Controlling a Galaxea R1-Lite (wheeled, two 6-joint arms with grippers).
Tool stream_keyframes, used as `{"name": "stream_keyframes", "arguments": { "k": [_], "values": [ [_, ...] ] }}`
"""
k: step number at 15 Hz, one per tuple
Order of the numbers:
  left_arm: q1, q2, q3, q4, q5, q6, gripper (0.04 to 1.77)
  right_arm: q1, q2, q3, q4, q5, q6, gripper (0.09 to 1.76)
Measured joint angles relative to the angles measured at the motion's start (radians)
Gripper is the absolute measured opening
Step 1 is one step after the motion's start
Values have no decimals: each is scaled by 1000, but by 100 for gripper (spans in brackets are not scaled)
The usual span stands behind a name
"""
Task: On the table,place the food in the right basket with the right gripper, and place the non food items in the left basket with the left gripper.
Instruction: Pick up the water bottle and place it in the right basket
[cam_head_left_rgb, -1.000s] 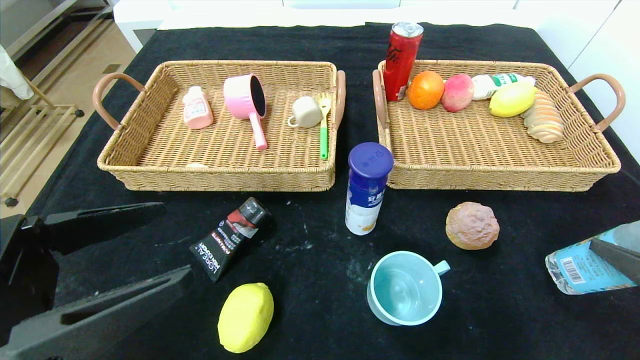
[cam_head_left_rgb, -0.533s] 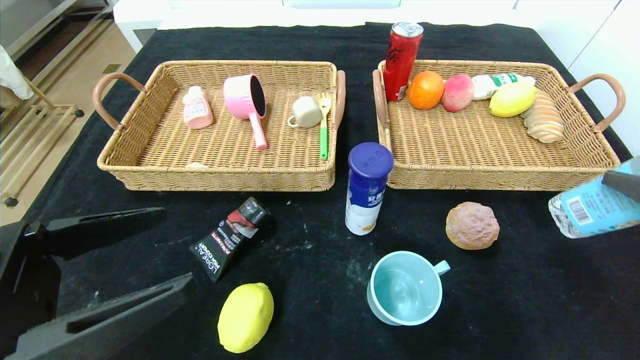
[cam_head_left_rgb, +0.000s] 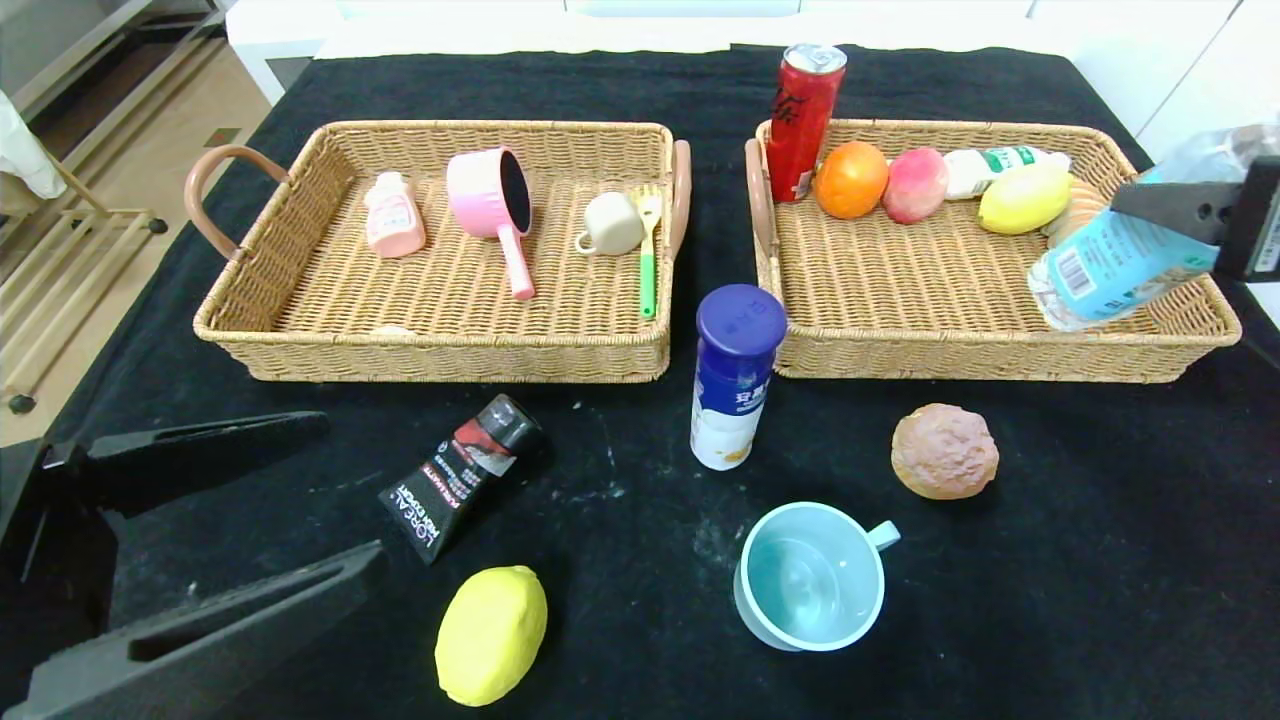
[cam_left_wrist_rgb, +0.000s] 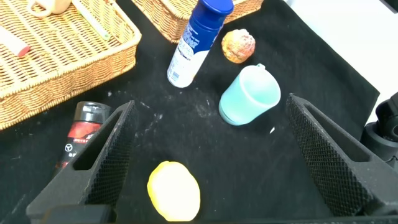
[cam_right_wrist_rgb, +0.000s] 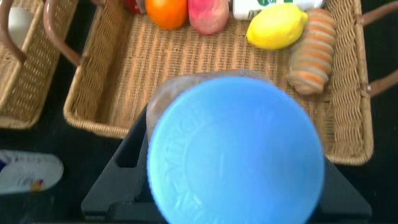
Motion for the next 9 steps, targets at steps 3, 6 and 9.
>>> {"name": "stream_keyframes", "arguments": {
  "k": [3, 6, 9],
  "values": [
    [0, -1, 0, 0, 0, 10, 172, -6, 102, -93, -30, -1, 1, 108],
    [0, -9, -1, -1, 0, 13, 172, -7, 193, -169, -48, -2, 1, 108],
    [0, -15, -2, -1, 0, 19, 172, -15, 275, -253, -59, -2, 1, 108]
  ]
}}
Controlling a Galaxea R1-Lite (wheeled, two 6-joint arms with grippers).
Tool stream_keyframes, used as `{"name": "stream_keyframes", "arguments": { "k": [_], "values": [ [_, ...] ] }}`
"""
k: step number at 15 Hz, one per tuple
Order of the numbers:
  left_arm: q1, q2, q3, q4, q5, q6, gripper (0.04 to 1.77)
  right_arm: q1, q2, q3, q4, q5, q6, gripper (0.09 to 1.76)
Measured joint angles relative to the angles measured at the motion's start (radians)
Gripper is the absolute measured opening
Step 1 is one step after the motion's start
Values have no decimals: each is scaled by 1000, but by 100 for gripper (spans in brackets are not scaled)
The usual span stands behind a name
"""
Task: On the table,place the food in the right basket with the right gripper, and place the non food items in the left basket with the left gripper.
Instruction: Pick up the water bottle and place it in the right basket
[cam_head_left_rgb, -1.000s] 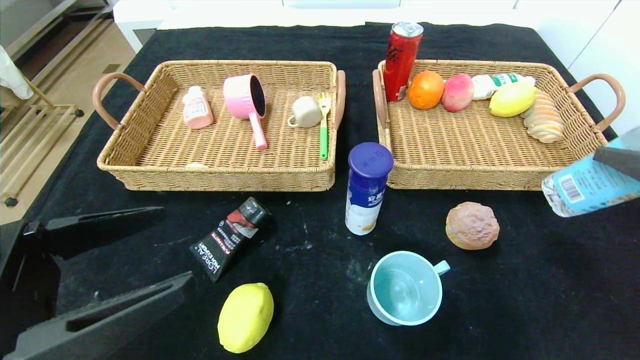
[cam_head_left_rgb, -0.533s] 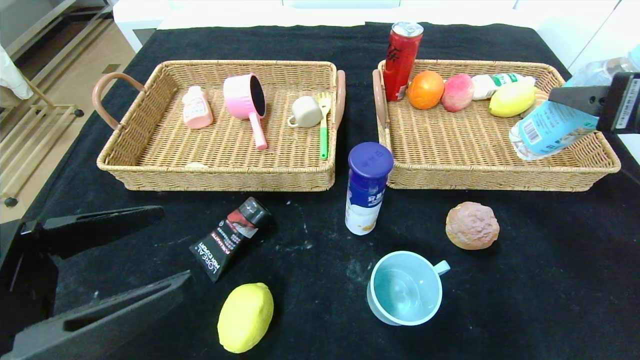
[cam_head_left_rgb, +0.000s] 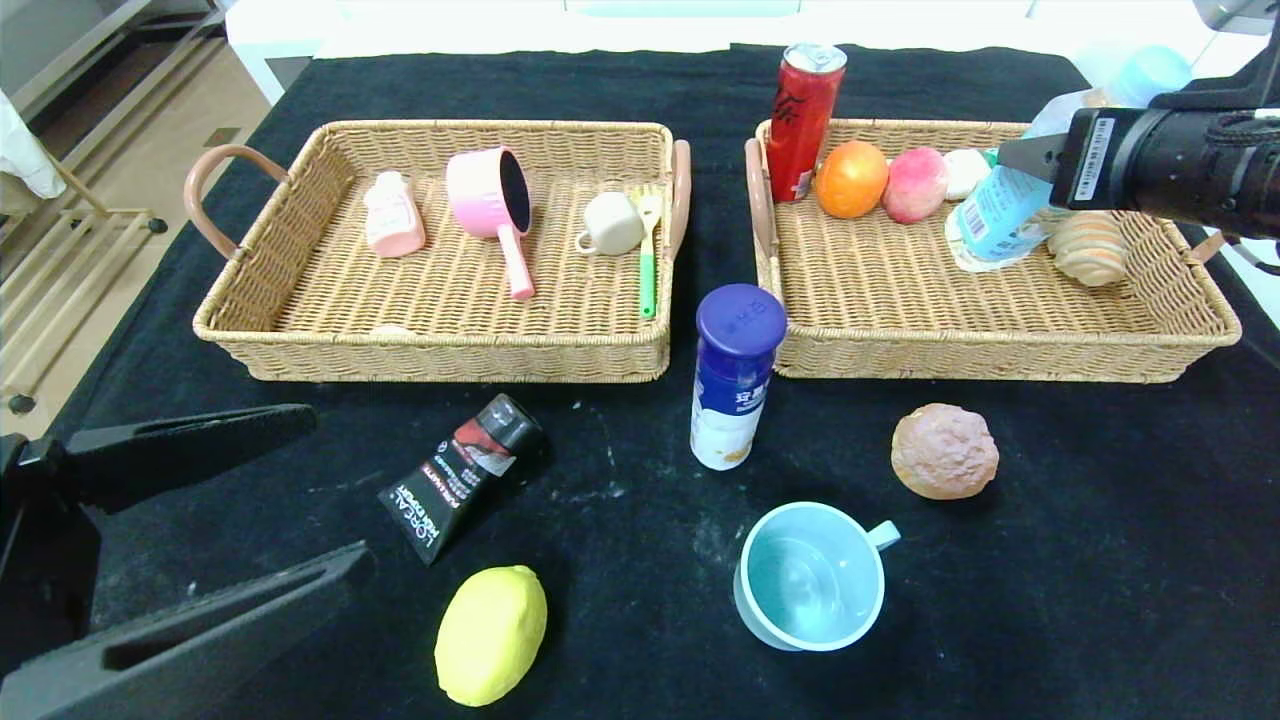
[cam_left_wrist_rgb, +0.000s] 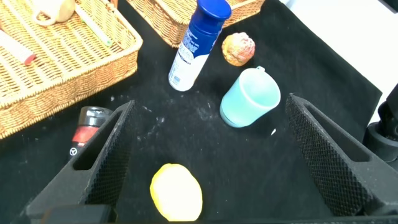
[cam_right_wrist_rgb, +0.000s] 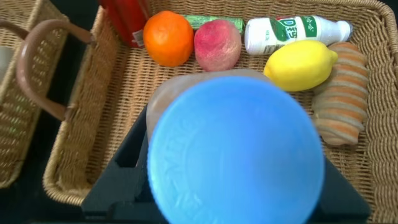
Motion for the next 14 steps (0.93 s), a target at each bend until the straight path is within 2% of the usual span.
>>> {"name": "stream_keyframes", "arguments": {
  "k": [3, 8, 14],
  "values": [
    [-1, -4, 0, 1, -1, 6, 172, -12, 68, -50, 0, 1, -1, 108],
    [-1, -9, -3, 0, -1, 8, 172, -22, 119, -73, 1, 0, -10, 108],
    [-1, -20, -1, 1, -1, 20, 172, -20, 119, -73, 1, -5, -13, 141]
  ]
}}
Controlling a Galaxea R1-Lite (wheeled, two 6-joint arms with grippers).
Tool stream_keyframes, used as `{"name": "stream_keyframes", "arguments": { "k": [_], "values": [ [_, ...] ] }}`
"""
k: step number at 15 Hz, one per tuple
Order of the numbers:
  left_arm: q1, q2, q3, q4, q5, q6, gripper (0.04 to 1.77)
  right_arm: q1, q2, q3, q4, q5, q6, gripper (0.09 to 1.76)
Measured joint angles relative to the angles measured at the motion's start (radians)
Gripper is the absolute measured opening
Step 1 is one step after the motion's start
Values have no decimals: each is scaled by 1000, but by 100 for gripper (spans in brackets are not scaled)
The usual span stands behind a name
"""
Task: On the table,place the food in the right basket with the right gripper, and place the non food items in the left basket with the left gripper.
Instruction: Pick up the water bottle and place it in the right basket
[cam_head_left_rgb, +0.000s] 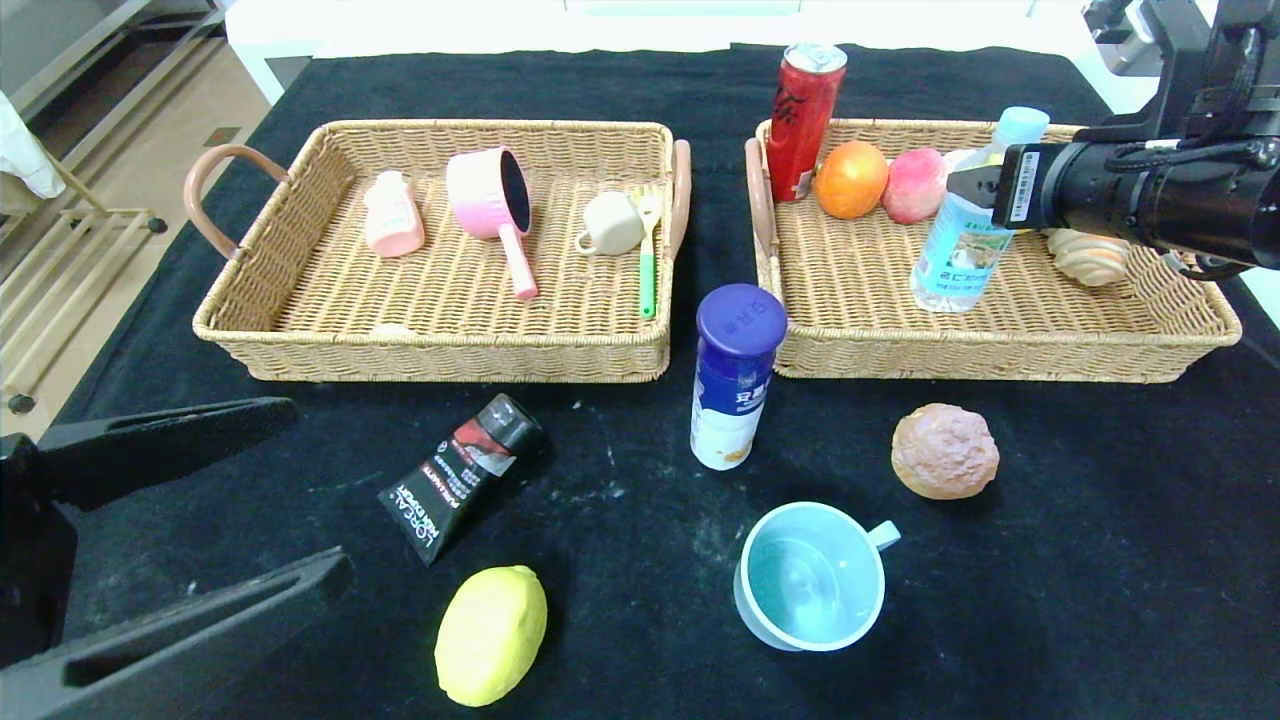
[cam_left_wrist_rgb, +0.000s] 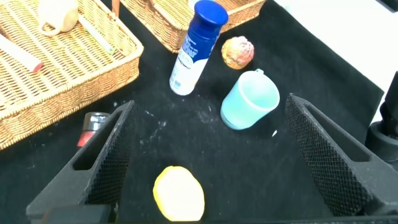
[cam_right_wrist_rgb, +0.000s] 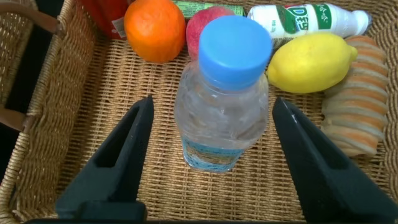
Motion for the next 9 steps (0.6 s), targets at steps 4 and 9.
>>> {"name": "stream_keyframes", "arguments": {
  "k": [4, 9],
  "values": [
    [0, 0, 3, 0, 0, 0, 172, 18, -43, 21, 52, -7, 0, 153],
    [0, 0, 3, 0, -1, 2, 172, 90, -189, 103, 230, -102, 9, 161]
  ]
}}
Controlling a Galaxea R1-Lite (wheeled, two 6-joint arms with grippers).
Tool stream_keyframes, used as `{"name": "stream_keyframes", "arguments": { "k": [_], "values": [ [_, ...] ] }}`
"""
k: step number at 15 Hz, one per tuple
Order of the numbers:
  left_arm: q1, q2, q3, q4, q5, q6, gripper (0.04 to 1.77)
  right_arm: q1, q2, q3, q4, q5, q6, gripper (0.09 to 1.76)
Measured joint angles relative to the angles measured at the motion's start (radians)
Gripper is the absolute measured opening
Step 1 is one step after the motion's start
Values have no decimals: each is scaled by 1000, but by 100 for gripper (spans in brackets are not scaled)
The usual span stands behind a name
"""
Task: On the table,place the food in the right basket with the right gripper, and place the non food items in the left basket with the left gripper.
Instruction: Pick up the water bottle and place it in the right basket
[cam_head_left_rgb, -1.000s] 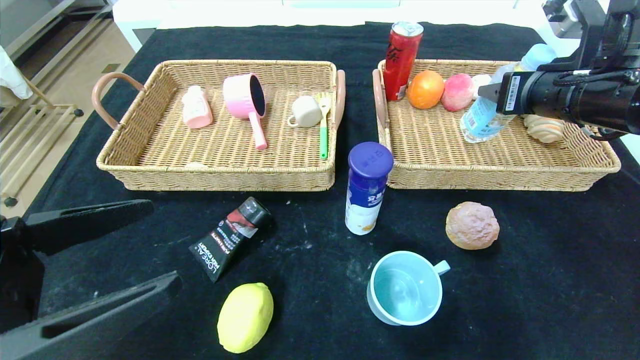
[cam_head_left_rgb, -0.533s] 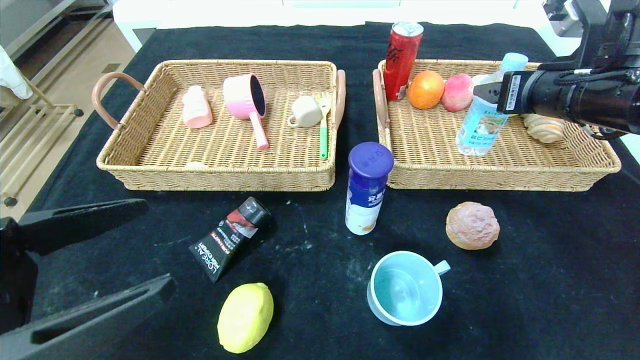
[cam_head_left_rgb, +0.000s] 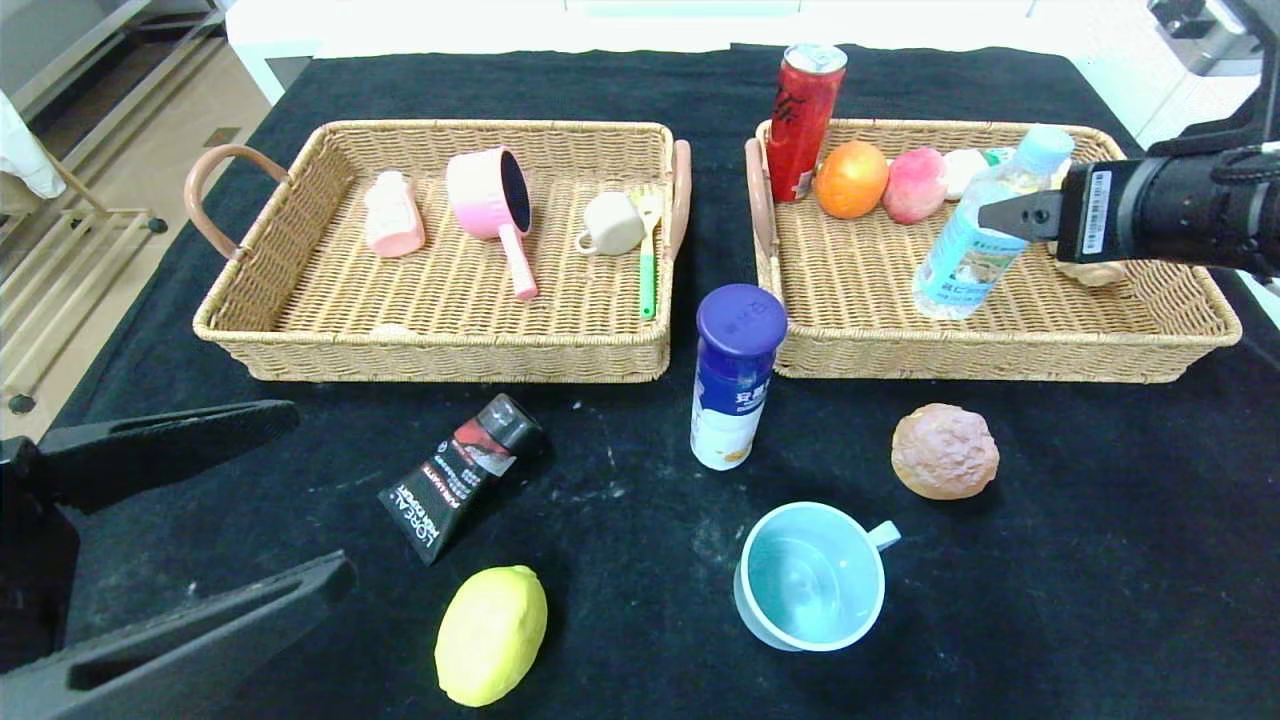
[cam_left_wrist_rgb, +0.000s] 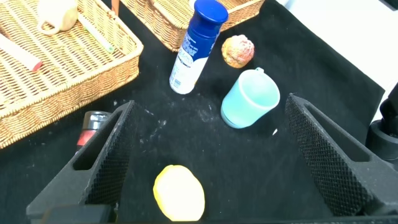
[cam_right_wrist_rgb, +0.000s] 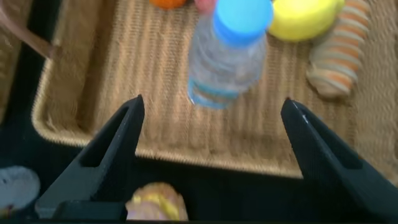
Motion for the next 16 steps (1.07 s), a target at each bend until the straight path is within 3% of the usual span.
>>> {"name": "stream_keyframes", "arguments": {
  "k": [2, 4, 14, 16],
  "values": [
    [-2, 0, 0, 1, -1, 0, 172, 24, -48, 32, 94, -70, 5, 164],
    [-13, 1, 2, 3, 0, 4, 172, 43, -80, 57, 173, -78, 30, 165],
    [-27, 4, 10, 3, 1, 6, 172, 158, -44, 46, 439, -70, 383, 169],
    [-31, 3, 11, 3, 0, 6, 172, 162, -21, 32, 454, -27, 418, 170]
  ]
}}
